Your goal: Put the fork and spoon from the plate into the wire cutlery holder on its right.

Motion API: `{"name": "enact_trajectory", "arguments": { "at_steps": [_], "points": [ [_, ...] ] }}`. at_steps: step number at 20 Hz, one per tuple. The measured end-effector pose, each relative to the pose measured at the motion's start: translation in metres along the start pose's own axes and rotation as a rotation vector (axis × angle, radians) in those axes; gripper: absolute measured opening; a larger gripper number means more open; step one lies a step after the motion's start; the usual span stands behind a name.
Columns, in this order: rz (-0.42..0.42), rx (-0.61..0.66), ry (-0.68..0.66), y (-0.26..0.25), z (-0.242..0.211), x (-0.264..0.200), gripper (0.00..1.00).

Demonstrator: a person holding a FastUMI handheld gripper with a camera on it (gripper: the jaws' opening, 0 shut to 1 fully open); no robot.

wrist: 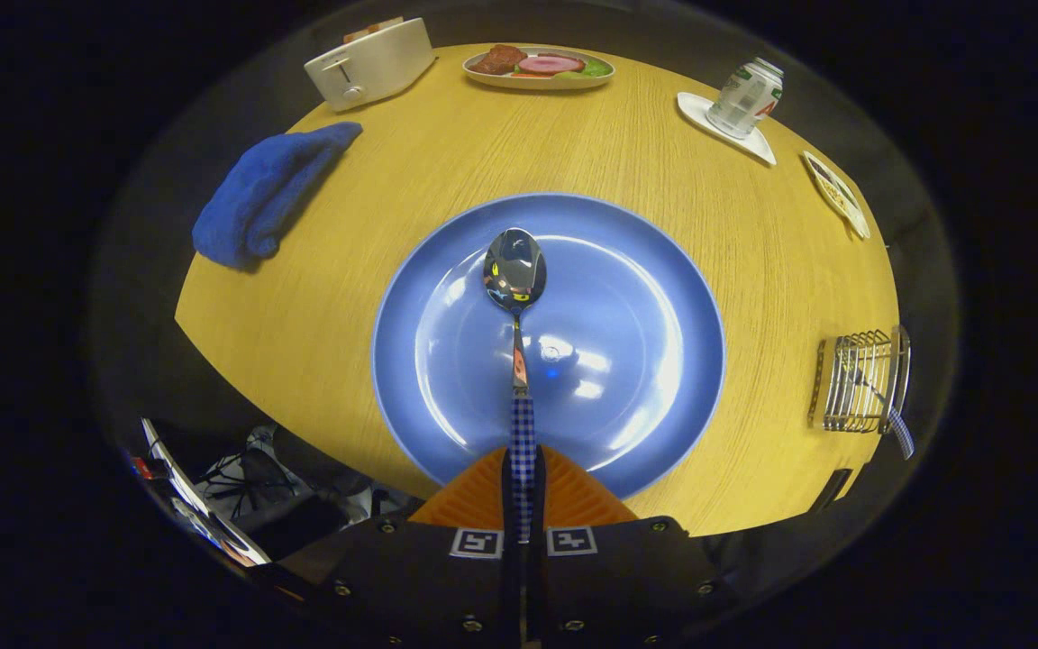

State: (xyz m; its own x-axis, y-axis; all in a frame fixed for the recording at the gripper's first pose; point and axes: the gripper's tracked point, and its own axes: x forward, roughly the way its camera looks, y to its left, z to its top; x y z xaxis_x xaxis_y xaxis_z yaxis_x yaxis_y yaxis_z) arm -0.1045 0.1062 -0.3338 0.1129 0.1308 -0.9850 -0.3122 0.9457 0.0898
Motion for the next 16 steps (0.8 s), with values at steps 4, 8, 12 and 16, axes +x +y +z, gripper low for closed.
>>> {"name": "enact_trajectory", "arguments": {
  "at_steps": [4,8,12,16],
  "points": [
    [-0.01,-0.04,0.01,-0.024,-0.007,-0.036,0.03],
    [-0.033,-0.018,0.06,-0.061,-0.027,-0.066,0.03],
    [-0.057,0.052,0.096,-0.098,-0.047,-0.089,0.03],
    [-0.094,0.111,0.104,-0.137,-0.06,-0.113,0.03]
  ]
}}
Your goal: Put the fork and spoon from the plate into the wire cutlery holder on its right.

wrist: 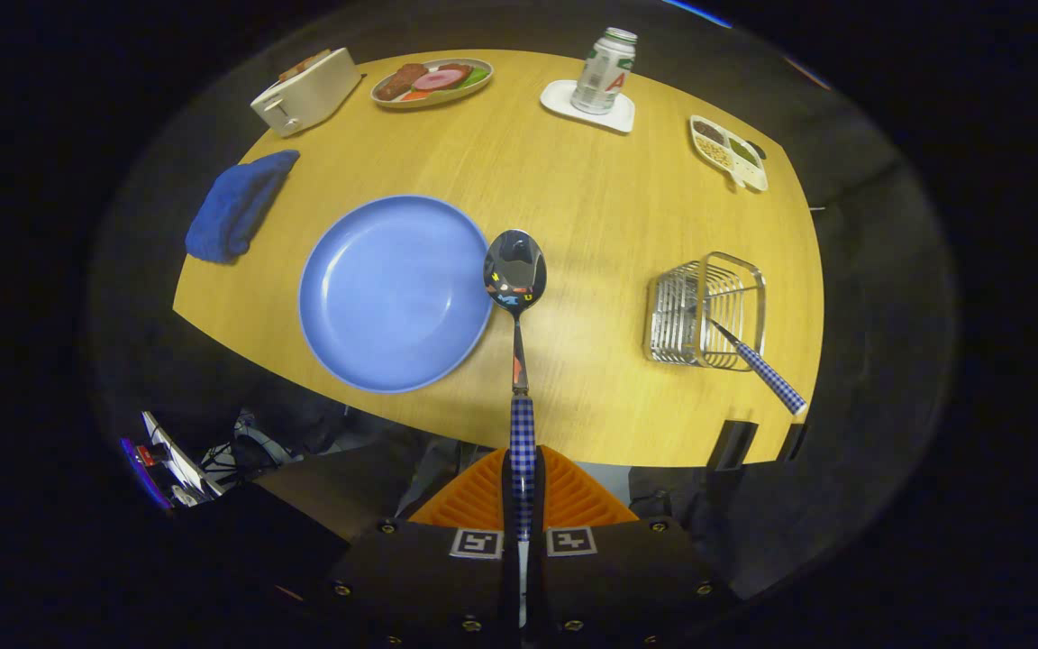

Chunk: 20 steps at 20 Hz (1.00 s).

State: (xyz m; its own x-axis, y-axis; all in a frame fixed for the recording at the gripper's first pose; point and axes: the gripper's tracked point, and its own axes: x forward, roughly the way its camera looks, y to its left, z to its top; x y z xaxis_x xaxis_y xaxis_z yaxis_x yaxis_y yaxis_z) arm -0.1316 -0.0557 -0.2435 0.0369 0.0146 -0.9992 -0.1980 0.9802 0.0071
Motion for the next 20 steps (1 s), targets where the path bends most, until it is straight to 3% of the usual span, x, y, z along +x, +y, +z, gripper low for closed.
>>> {"name": "enact_trajectory", "arguments": {
  "at_steps": [11,20],
  "points": [
    [-0.106,0.077,0.084,-0.089,-0.021,-0.028,0.03],
    [-0.15,0.008,0.229,-0.126,-0.008,-0.004,0.03]
  ]
}}
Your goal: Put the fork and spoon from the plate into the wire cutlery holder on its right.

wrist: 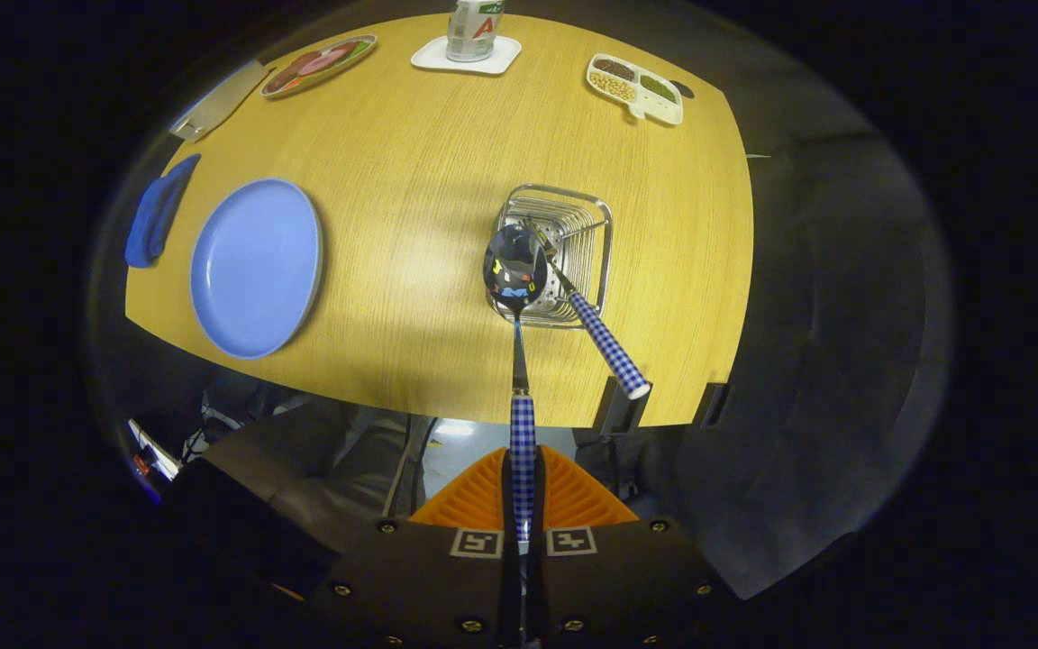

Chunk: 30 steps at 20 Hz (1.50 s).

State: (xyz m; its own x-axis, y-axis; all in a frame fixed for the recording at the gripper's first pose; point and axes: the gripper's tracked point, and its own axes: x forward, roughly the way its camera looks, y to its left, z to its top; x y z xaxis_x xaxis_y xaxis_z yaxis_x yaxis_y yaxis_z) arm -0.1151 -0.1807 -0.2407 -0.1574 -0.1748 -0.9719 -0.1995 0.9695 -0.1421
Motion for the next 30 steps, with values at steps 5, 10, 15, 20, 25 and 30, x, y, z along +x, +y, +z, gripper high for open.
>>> {"name": "enact_trajectory", "arguments": {
  "at_steps": [5,10,15,20,25,30],
  "points": [
    [-0.027,-0.043,0.07,-0.014,0.013,0.01,0.03],
    [-0.011,-0.067,0.119,-0.014,0.021,0.025,0.03],
    [0.002,-0.074,0.165,-0.017,0.024,0.036,0.03],
    [0.007,-0.063,0.148,-0.02,0.03,0.033,0.11],
    [0.001,-0.068,0.09,-0.02,0.039,0.025,0.11],
    [-0.004,-0.069,0.03,-0.021,0.049,0.019,0.12]
  ]
}}
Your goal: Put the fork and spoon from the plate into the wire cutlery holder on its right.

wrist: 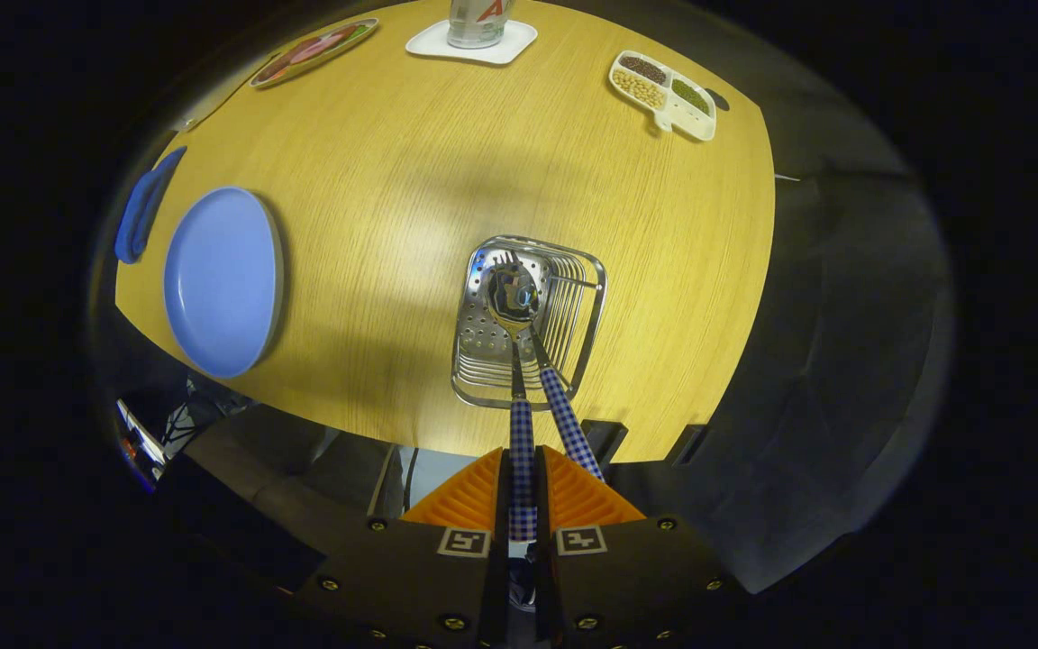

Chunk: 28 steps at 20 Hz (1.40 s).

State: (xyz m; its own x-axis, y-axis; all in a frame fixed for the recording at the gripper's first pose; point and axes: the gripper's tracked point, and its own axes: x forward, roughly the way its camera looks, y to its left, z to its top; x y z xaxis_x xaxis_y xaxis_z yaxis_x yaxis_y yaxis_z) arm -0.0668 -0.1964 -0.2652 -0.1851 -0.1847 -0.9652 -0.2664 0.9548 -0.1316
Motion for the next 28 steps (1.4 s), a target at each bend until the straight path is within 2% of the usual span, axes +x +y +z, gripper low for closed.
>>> {"name": "enact_trajectory", "arguments": {
  "at_steps": [3,4,6,8,10,14,18,22,28],
  "points": [
    [-0.016,-0.007,-0.04,0.0,0.003,-0.011,0.16],
    [-0.008,0.003,-0.057,0.002,0.003,-0.015,0.22],
    [-0.004,0.023,-0.104,0.006,0.005,-0.029,0.4],
    [0.004,0.04,-0.164,0.009,0.008,-0.036,0.75],
    [0.014,0.046,-0.199,0.017,0.005,-0.048,0.98],
    [0.043,0.081,-0.342,0.036,0.013,-0.054,0.97],
    [0.055,0.142,-0.638,0.069,0.035,-0.084,0.97],
    [0.071,0.216,-0.86,0.096,0.042,-0.106,0.98],
    [0.039,0.308,-1.173,0.109,0.049,-0.157,0.97]
  ]
}}
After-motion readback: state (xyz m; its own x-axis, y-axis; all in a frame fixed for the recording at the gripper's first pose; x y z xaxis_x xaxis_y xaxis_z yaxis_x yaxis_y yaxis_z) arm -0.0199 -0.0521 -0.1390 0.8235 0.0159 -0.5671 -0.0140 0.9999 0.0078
